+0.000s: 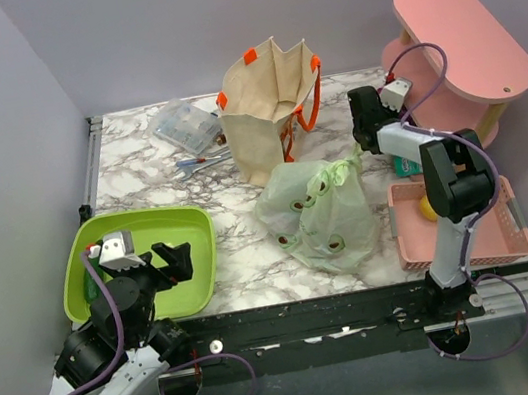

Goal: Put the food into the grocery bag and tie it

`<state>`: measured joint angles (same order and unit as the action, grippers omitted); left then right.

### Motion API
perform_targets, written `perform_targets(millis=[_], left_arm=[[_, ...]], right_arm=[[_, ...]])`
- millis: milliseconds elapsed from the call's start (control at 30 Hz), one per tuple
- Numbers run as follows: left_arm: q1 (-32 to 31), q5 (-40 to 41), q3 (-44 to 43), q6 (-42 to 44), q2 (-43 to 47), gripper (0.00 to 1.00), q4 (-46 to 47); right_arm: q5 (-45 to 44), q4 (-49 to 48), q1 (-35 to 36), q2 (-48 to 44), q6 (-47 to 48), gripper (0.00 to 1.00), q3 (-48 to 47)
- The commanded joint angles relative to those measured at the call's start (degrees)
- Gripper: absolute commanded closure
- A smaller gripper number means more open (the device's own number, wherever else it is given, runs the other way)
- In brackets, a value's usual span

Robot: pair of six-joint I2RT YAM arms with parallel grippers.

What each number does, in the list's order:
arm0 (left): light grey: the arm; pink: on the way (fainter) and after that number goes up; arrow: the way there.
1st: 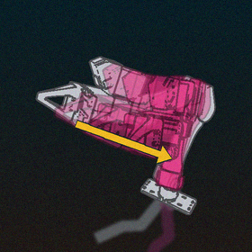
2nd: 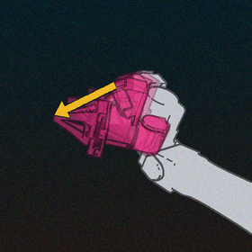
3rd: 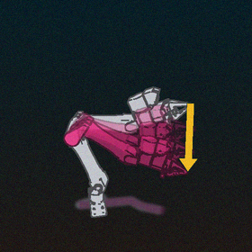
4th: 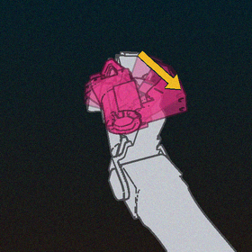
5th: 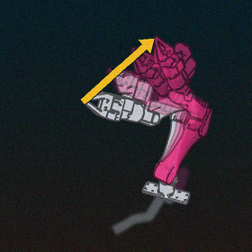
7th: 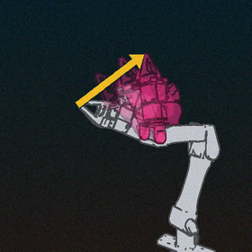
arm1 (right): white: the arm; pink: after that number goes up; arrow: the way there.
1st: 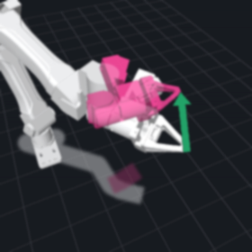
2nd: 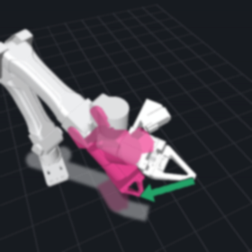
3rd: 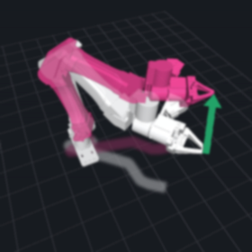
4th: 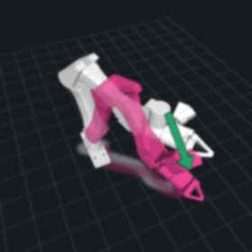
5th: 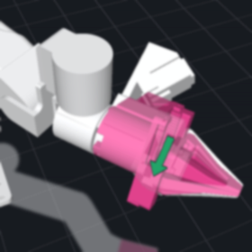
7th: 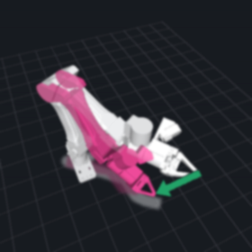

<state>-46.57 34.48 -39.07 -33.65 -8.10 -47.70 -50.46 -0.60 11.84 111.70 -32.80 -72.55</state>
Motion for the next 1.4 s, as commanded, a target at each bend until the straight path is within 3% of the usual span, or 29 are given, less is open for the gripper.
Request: perform_targets(millis=[0,233,433,467,533,600,667,967,1367], left_arm=[[0.3,2.1,0.0,0.2,-0.2,0.02,-0.1],[0.3,3.1,-0.2,-0.5,1.0,0.02,-0.6],[0.3,3.5,-0.1,-0.8,1.5,0.02,-1.0],[0.3,3.5,-0.1,-0.9,1.5,0.02,-1.0],[0.3,3.6,-0.2,-0.9,1.6,0.02,-1.1],[0.3,3.5,-0.2,-1.0,1.5,0.02,-1.2],[0.3,3.5,-0.2,-1.1,1.6,0.02,-1.3],[0.3,3.5,-0.2,-1.1,1.2,0.02,-1.3],[0.3,3.6,-0.1,-1.0,0.4,0.02,-1.1]], right_arm=[[4.2,-2.0,-0.5,-6.4,2.6,0.99,3.1],[12.9,0.5,-0.4,-13.1,0.1,0.99,5.7],[18.9,4.6,-0.4,-12.4,-1.5,0.99,6.2],[19.5,6.8,-0.4,-11.2,-2.0,0.9,4.8],[20.3,12.2,-0.4,-8.7,-4.2,0.48,2.2],[20.7,15.4,-0.4,-7.2,-5.4,0.3,0.9],[21.3,15.6,-0.4,-7.0,-5.5,0.22,1.2],[13.8,16.8,-0.4,-8.5,-4.6,0.14,1.1],[7.1,17.5,-0.5,-4.6,-3.5,0.11,-3.5]])
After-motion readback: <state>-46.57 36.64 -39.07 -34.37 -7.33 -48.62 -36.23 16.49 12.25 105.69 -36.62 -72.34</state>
